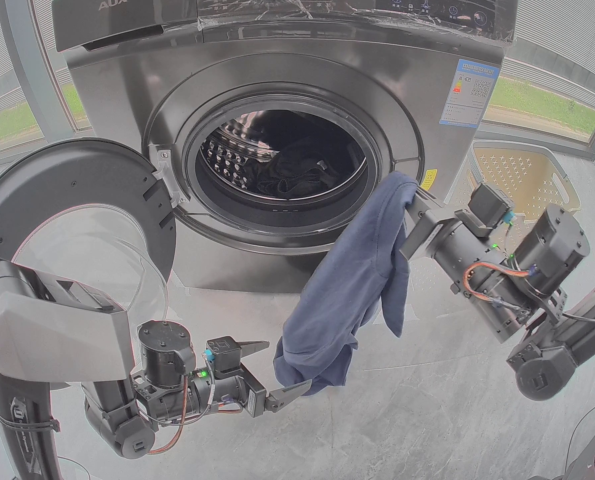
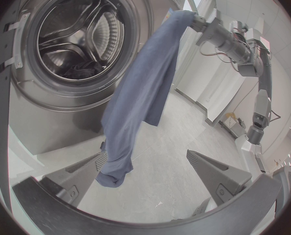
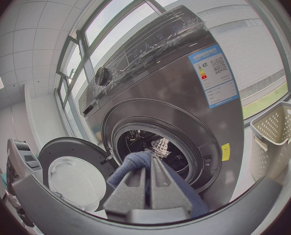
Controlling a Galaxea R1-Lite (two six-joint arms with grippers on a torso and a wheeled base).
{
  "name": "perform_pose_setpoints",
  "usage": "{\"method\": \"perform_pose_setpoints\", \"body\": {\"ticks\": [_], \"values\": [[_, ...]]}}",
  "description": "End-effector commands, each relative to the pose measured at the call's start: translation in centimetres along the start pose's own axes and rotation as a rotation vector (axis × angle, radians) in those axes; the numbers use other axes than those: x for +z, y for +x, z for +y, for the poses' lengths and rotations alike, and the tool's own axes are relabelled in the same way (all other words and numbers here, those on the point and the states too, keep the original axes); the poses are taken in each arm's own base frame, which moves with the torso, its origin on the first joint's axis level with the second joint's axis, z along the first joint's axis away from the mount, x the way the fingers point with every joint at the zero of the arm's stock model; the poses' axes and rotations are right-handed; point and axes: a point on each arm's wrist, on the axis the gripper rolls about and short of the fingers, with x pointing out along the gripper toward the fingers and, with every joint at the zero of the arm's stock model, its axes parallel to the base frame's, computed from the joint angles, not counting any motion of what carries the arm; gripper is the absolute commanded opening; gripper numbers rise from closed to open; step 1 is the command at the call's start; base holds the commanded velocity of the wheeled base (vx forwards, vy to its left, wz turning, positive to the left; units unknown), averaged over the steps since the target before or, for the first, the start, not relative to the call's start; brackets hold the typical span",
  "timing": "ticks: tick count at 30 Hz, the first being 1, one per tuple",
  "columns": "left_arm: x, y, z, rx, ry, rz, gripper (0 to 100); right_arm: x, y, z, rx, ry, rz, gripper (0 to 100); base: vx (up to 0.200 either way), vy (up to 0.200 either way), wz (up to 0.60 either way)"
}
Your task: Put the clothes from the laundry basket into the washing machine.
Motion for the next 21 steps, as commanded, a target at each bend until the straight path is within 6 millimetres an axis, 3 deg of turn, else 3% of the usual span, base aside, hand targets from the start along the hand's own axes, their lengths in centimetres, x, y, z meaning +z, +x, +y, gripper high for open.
{"method": "perform_pose_setpoints", "body": {"ticks": [1, 15, 21], "values": [[1.5, -0.5, -1.4, -0.055, 0.044, -0.044, 100, -2.6, 2.4, 0.0, -0.004, 0.0, 0.019, 0, 0.0, 0.0, 0.0], [4.1, 2.8, -2.9, -0.102, 0.081, -0.175, 100, -2.2, 4.0, 0.4, 0.007, 0.002, -0.019, 0, 0.0, 0.0, 0.0], [4.1, 4.8, -4.0, -0.148, 0.056, -0.195, 100, -1.8, 4.5, 0.5, 0.009, 0.003, -0.043, 0, 0.0, 0.0, 0.0]]}}
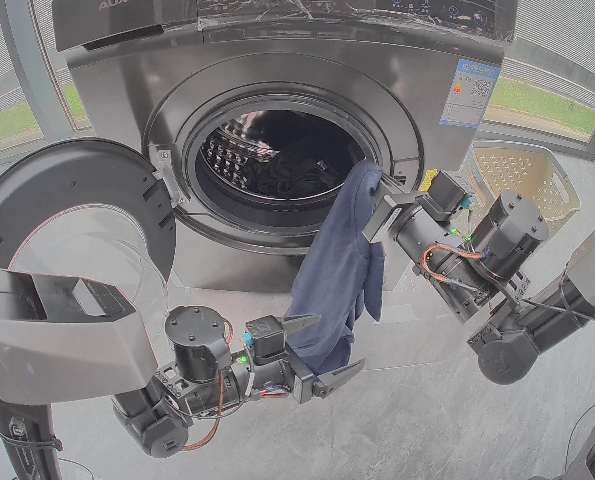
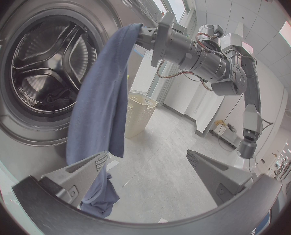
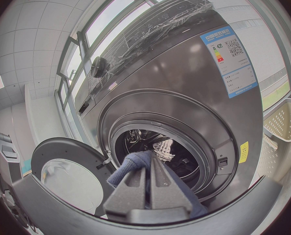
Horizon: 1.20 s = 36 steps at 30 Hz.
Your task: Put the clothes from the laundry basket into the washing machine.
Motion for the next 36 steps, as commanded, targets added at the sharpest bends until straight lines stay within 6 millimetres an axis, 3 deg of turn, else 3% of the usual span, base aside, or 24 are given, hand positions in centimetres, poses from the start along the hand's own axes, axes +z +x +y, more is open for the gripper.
{"method": "perform_pose_setpoints", "body": {"ticks": [1, 9, 16, 21, 27, 36], "values": [[-0.4, 1.8, -0.5, -0.03, -0.02, -0.017, 100, 0.2, 0.4, 0.1, 0.004, 0.001, -0.014, 0, 0.0, 0.0, 0.0], [-1.7, 5.5, 0.4, -0.029, -0.039, -0.06, 100, 0.1, 0.4, 0.0, 0.001, 0.0, -0.009, 0, 0.0, 0.0, 0.0], [-2.6, 8.2, 2.3, 0.1, -0.027, -0.119, 100, 0.0, 0.1, 0.1, 0.004, 0.003, -0.007, 0, 0.0, 0.0, 0.0], [-2.2, 8.1, 3.9, 0.184, -0.022, -0.14, 100, 0.1, 0.1, 0.1, 0.004, 0.003, -0.008, 0, 0.0, 0.0, 0.0], [-1.0, 7.5, 7.3, 0.319, 0.037, -0.193, 100, 0.4, 0.1, -0.1, 0.0, 0.001, -0.017, 0, 0.0, 0.0, 0.0], [-0.7, 7.0, 8.5, 0.362, 0.061, -0.2, 100, 0.5, -0.3, 0.1, 0.003, 0.003, -0.013, 0, 0.0, 0.0, 0.0]]}}
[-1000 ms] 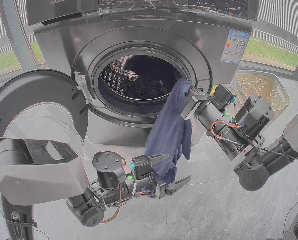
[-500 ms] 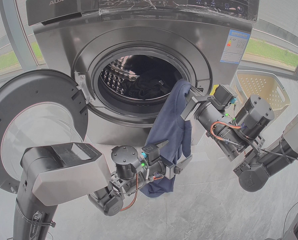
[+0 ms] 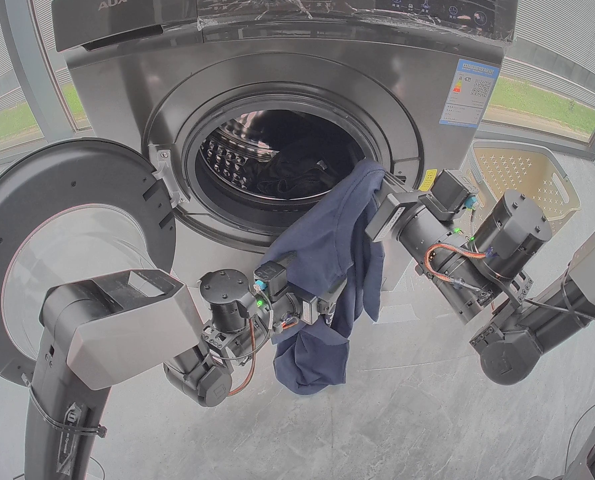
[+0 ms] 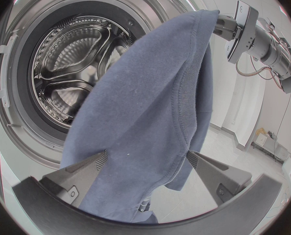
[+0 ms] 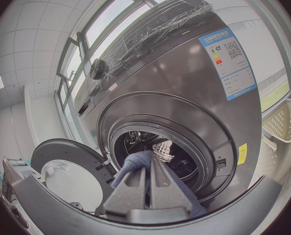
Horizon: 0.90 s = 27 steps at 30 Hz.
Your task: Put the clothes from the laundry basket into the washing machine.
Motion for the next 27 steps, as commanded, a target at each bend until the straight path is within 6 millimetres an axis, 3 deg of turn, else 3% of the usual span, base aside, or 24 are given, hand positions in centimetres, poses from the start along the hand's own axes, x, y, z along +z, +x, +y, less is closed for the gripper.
{"method": "perform_pose_setpoints", "body": {"ticks": [1, 17, 27], "values": [[0.2, 0.1, 0.5, 0.012, 0.01, -0.008, 100, 0.6, -0.2, 0.3, 0.008, 0.006, -0.009, 0, 0.0, 0.0, 0.0], [-0.4, 0.3, 0.4, 0.003, 0.029, 0.028, 100, 0.8, -0.7, 1.7, 0.026, 0.027, -0.01, 0, 0.0, 0.0, 0.0], [-0.5, 1.8, 0.4, 0.006, 0.041, -0.001, 100, 0.6, -0.9, 2.1, 0.035, 0.036, -0.002, 0, 0.0, 0.0, 0.0]]}}
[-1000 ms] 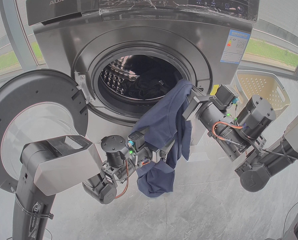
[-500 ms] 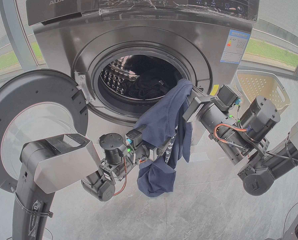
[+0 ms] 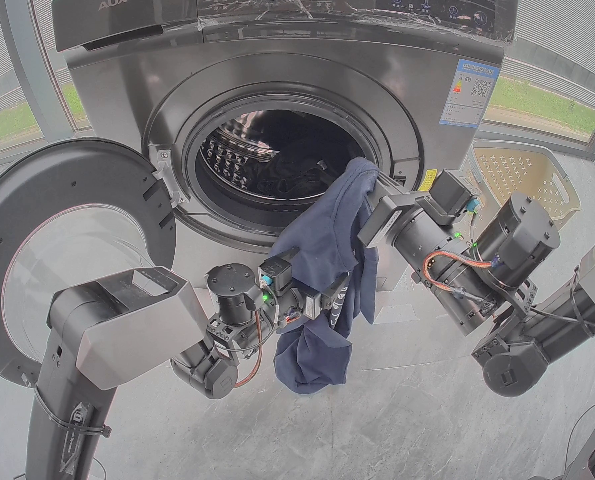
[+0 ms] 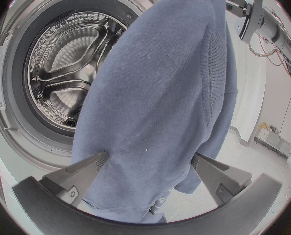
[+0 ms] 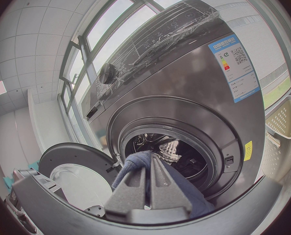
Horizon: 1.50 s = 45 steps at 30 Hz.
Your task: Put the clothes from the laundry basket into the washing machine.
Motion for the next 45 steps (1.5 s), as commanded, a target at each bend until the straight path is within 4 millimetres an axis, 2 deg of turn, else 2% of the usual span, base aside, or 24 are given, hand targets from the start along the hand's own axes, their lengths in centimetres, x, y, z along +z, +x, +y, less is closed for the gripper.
{"method": "perform_pose_setpoints", "body": {"ticks": [1, 3, 4, 14, 20, 27, 28, 34, 38, 45], "values": [[0.0, 0.5, -0.1, -0.001, 0.0, -0.013, 100, -0.1, -0.1, 0.1, 0.002, 0.002, 0.003, 0, 0.0, 0.0, 0.0], [0.0, 0.5, -0.2, -0.002, 0.0, -0.014, 100, -0.1, -0.1, 0.1, 0.002, 0.004, 0.002, 0, 0.0, 0.0, 0.0], [0.0, 0.5, -0.2, -0.002, 0.0, -0.014, 0, -0.1, -0.1, 0.1, 0.002, 0.004, 0.002, 0, 0.0, 0.0, 0.0], [0.2, 0.7, -0.3, -0.004, 0.0, -0.036, 0, -0.2, -0.2, -0.1, -0.002, 0.008, 0.008, 0, 0.0, 0.0, 0.0], [1.2, -1.2, -0.9, -0.015, -0.002, -0.009, 0, -0.2, -0.1, -0.8, -0.02, 0.0, 0.005, 0, 0.0, 0.0, 0.0], [1.1, -3.7, -1.5, -0.041, -0.005, 0.06, 0, 0.1, -0.1, -0.6, -0.014, 0.004, -0.001, 0, 0.0, 0.0, 0.0], [1.1, -3.7, -1.5, -0.041, -0.006, 0.061, 100, 0.1, -0.1, -0.6, -0.014, 0.004, -0.001, 0, 0.0, 0.0, 0.0], [1.2, -3.0, -1.3, -0.036, -0.006, 0.037, 100, -0.1, -0.2, -0.3, -0.007, 0.009, 0.004, 0, 0.0, 0.0, 0.0], [0.9, -2.0, -1.1, -0.031, -0.004, 0.022, 100, -0.1, -0.2, -0.1, -0.01, 0.014, 0.002, 0, 0.0, 0.0, 0.0], [0.0, -1.5, -1.0, -0.029, -0.006, 0.027, 100, -0.1, -0.2, 0.0, -0.013, 0.015, 0.002, 0, 0.0, 0.0, 0.0]]}}
